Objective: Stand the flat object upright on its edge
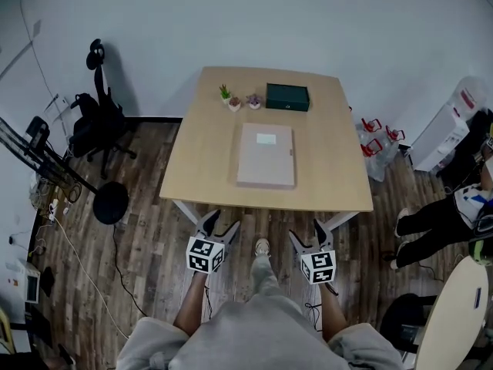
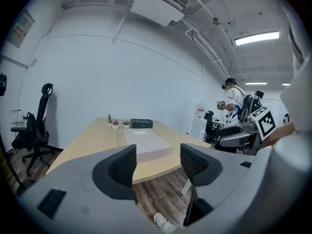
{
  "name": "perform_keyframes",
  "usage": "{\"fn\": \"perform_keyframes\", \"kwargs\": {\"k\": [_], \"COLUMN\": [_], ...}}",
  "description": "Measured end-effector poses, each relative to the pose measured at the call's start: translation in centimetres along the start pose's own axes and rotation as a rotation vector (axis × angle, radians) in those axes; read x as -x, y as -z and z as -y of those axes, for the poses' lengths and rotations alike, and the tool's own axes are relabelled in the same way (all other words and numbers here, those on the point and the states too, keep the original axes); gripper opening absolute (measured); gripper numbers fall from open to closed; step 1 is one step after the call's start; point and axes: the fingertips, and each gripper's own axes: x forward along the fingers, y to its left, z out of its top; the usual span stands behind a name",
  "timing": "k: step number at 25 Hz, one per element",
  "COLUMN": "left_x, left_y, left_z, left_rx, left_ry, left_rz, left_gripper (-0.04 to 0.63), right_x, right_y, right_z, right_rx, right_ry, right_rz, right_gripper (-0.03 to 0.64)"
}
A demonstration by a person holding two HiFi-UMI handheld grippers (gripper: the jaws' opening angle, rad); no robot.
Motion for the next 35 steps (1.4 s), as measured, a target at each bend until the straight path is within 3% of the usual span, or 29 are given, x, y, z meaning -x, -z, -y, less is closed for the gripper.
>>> {"fn": "perform_keyframes", "kwargs": {"k": [20,35], "left_x": [-15.6,-22.3], "left_y": [-5.5,-8.5], "left_z": [-8.3,-12.8], "left_rx": [0.023,0.021], "left_ry": [-0.042,-0.082], "left_rz": [-0.058,-0.094], "left_gripper": [0.278,0.278], "right_x": [-16.4,-24.3], "right_y": [-4.9,-8.2], "right_z": [9.6,13.7], "right_rx": [-0.015,-0.072], "right_ry": [-0.07,-0.141], "right_rz": [-0.035,-0.012], "right_gripper": [0.344,0.344]}}
